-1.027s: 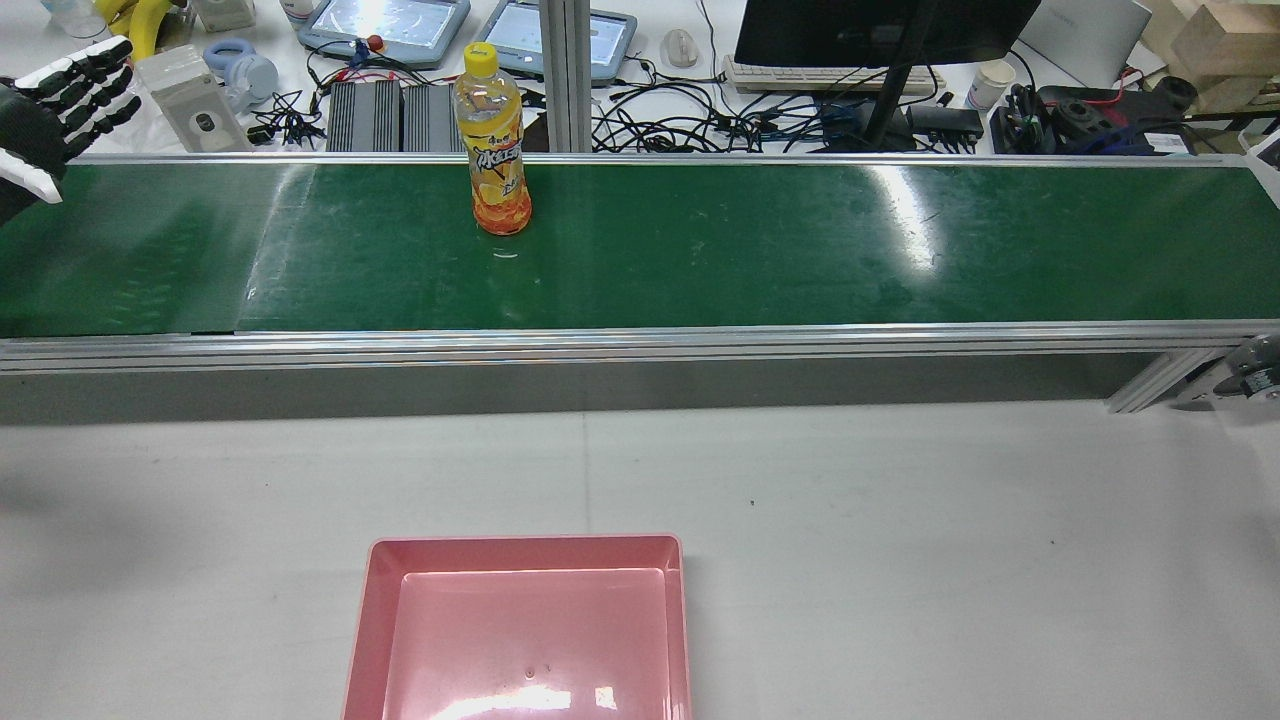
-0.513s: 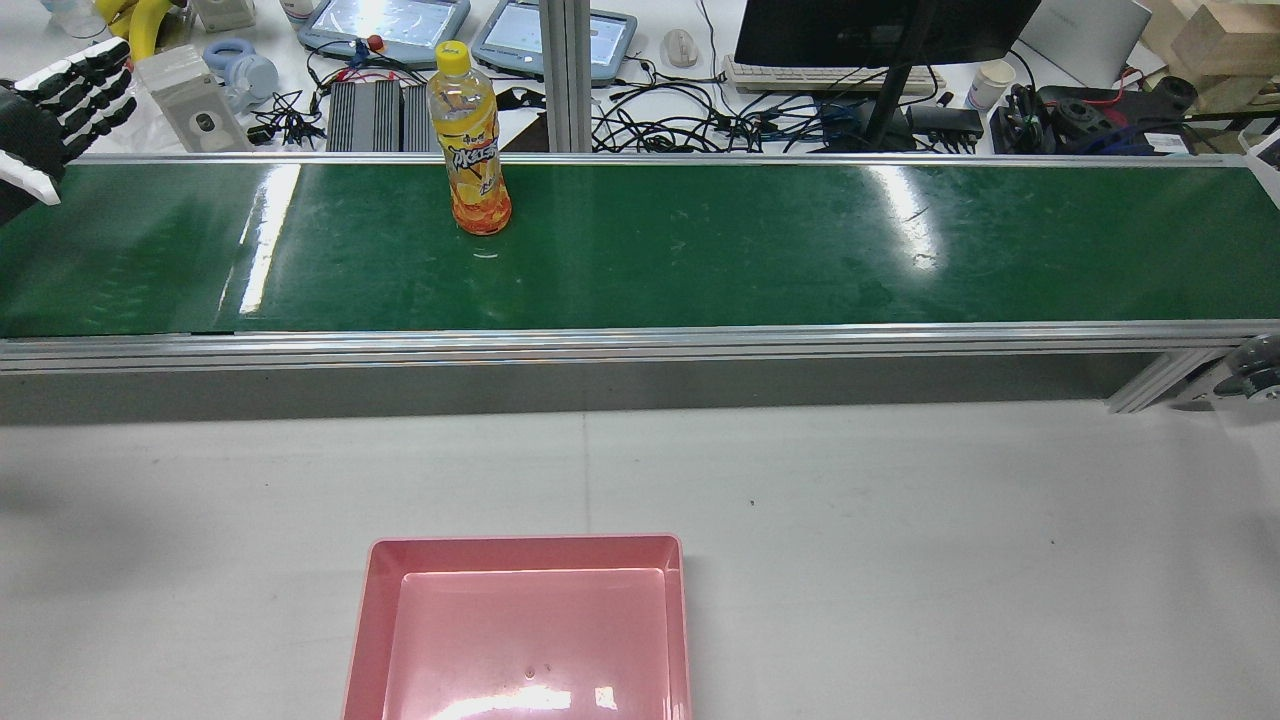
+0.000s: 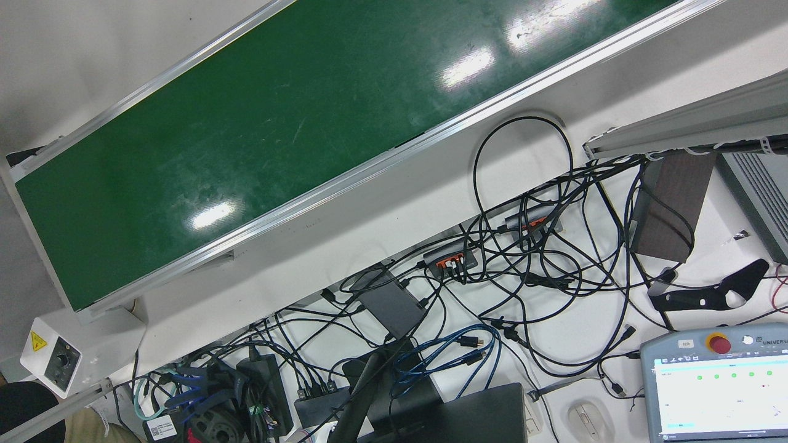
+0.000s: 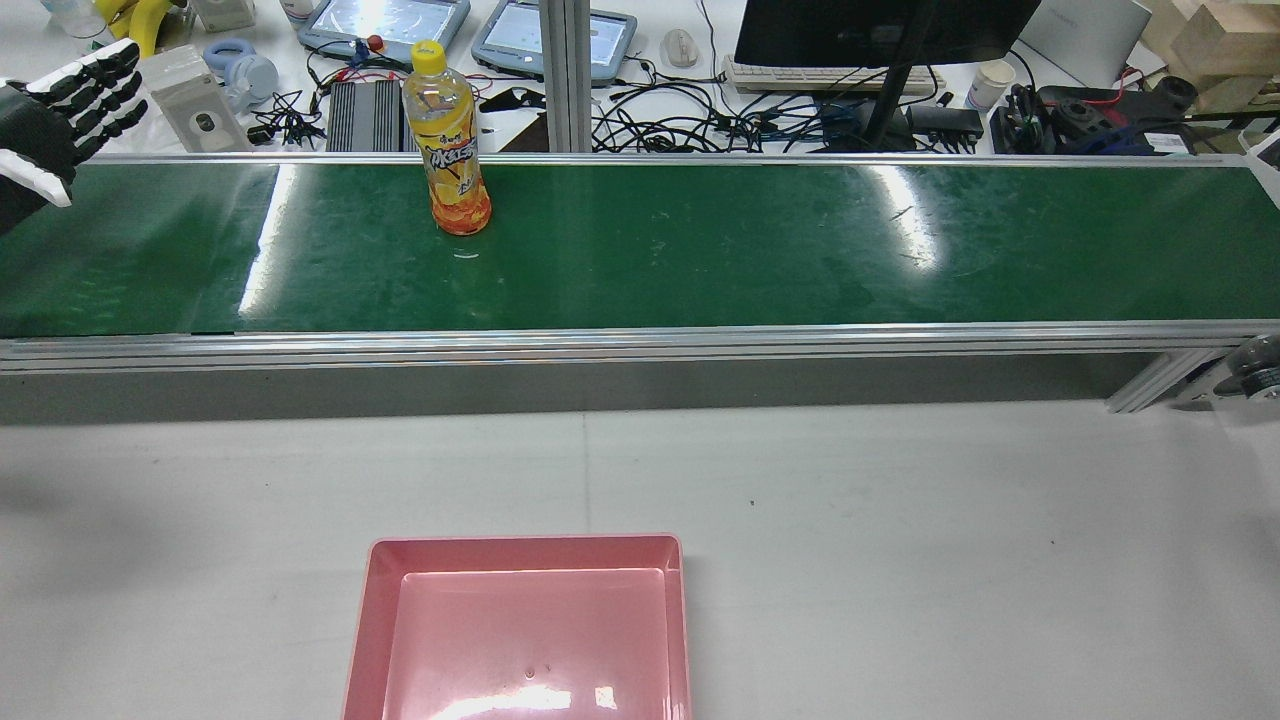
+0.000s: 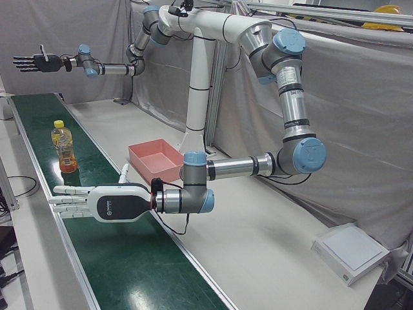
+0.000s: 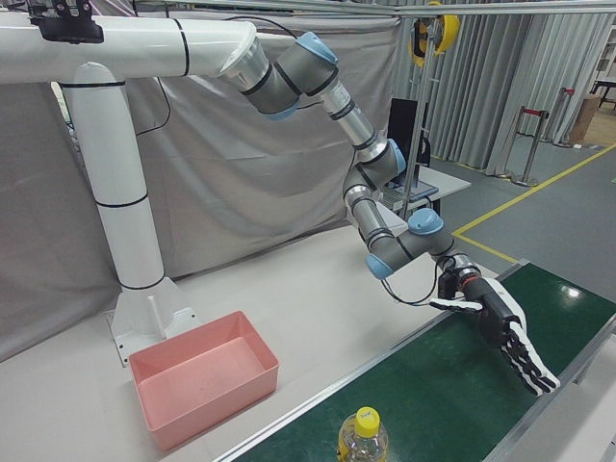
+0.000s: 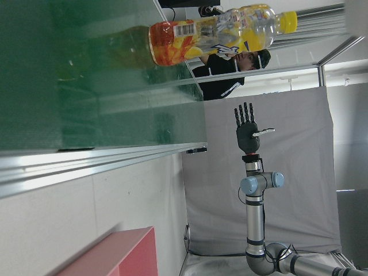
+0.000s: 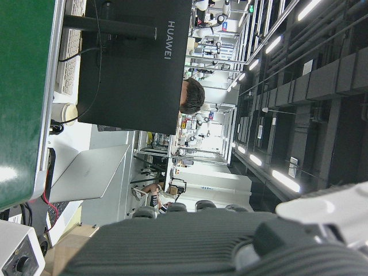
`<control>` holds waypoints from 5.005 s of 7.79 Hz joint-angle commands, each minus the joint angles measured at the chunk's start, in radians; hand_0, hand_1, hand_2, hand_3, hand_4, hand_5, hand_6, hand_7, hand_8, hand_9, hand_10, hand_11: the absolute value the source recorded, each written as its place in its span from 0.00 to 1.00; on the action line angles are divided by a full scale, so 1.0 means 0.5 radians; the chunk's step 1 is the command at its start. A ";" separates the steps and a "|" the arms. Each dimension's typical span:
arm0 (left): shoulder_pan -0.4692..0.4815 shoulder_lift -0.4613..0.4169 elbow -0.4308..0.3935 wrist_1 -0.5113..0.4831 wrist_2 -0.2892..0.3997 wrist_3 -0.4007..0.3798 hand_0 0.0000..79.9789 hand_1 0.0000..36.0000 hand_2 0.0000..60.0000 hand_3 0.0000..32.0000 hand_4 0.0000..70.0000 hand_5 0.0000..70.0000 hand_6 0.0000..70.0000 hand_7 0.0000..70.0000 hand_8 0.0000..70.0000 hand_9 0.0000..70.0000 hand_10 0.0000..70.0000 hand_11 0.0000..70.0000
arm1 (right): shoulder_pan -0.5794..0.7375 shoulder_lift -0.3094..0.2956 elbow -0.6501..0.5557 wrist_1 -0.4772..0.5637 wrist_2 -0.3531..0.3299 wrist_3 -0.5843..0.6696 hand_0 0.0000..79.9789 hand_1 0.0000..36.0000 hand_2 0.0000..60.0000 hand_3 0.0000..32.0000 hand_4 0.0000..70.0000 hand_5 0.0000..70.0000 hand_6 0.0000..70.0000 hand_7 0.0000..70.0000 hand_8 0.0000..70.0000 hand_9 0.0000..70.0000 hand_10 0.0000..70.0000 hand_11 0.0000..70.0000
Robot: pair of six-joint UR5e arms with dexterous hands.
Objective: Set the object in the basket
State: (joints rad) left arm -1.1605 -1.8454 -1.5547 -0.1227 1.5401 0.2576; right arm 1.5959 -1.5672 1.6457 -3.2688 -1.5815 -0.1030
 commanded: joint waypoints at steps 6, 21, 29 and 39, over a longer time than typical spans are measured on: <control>0.269 -0.245 0.011 0.230 -0.233 0.086 0.70 0.06 0.00 0.03 0.11 0.04 0.00 0.00 0.00 0.00 0.01 0.03 | 0.002 -0.001 0.004 0.000 0.000 0.000 0.00 0.00 0.00 0.00 0.00 0.00 0.00 0.00 0.00 0.00 0.00 0.00; 0.397 -0.570 0.207 0.279 -0.304 0.190 0.71 0.08 0.00 0.00 0.15 0.09 0.00 0.00 0.00 0.00 0.01 0.04 | 0.002 -0.001 0.007 0.000 0.000 0.000 0.00 0.00 0.00 0.00 0.00 0.00 0.00 0.00 0.00 0.00 0.00 0.00; 0.361 -0.672 0.110 0.395 -0.098 0.062 0.68 0.99 1.00 0.00 0.71 1.00 1.00 1.00 1.00 1.00 1.00 1.00 | 0.002 -0.001 0.010 0.000 0.000 0.000 0.00 0.00 0.00 0.00 0.00 0.00 0.00 0.00 0.00 0.00 0.00 0.00; 0.774 -0.454 -1.003 1.044 -0.071 0.348 0.66 0.80 1.00 0.00 0.57 1.00 1.00 1.00 1.00 1.00 1.00 1.00 | 0.002 0.002 0.010 0.000 0.000 0.000 0.00 0.00 0.00 0.00 0.00 0.00 0.00 0.00 0.00 0.00 0.00 0.00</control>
State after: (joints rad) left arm -0.8613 -2.0802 -1.9379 0.2704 1.5050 0.3224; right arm 1.5969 -1.5669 1.6505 -3.2689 -1.5815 -0.1028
